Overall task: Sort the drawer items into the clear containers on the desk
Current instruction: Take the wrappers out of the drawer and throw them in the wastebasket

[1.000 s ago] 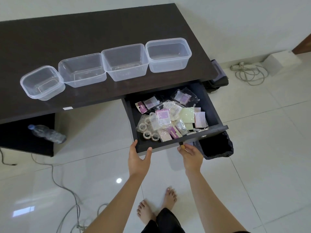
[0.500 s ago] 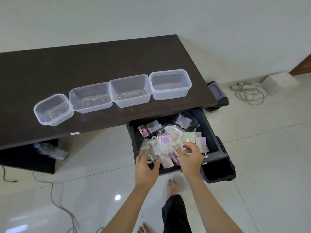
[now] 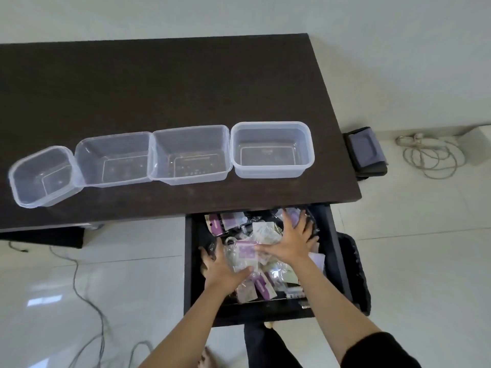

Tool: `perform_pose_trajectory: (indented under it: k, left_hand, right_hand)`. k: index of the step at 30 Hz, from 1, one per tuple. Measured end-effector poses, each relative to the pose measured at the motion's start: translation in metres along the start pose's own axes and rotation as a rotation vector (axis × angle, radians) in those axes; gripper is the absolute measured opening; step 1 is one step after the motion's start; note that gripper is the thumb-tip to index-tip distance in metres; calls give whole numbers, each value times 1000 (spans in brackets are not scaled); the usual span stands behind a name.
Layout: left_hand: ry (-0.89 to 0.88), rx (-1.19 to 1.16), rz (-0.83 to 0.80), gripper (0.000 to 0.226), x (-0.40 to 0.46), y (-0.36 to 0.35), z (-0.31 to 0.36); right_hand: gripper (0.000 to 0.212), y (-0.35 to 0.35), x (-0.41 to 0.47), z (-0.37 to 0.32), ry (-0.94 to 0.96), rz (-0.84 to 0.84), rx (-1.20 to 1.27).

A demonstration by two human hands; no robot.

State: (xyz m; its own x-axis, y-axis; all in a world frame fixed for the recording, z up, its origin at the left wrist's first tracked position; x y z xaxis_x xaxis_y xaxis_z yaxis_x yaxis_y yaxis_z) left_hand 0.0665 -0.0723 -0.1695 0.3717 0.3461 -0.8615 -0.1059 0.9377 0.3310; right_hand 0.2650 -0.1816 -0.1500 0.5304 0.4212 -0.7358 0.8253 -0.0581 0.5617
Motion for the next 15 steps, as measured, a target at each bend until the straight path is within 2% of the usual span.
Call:
perform_pose_trajectory:
  k: [2, 5, 11, 15]
  left_hand:
    - [35, 94, 36, 122, 6, 2, 4]
    - [75, 334, 106, 132, 10, 9, 19]
    - [95, 551, 56, 146, 30, 17, 44]
    - [143, 533, -8, 135, 36, 17, 45]
  right_hand:
    - [143, -8, 16, 0, 12, -102, -63]
    - [139, -22, 27, 2, 39, -175, -187]
    - [114, -22, 21, 6, 95, -76, -160]
    - [100, -19, 12, 12, 126, -28, -40]
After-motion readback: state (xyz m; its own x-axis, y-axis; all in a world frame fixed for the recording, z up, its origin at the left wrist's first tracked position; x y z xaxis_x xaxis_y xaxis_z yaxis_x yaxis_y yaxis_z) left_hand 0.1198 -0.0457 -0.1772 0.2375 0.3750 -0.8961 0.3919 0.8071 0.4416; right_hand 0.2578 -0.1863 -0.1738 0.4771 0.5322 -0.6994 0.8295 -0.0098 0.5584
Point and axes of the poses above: each hand's wrist, its own x-axis towards the middle knuckle, its own y-axis out of the back of the hand, z = x × y, the point moved 10 cm from there along x, towards the middle knuckle, and after that the axes turned 14 degrees about -z, right-handed, at the moved point
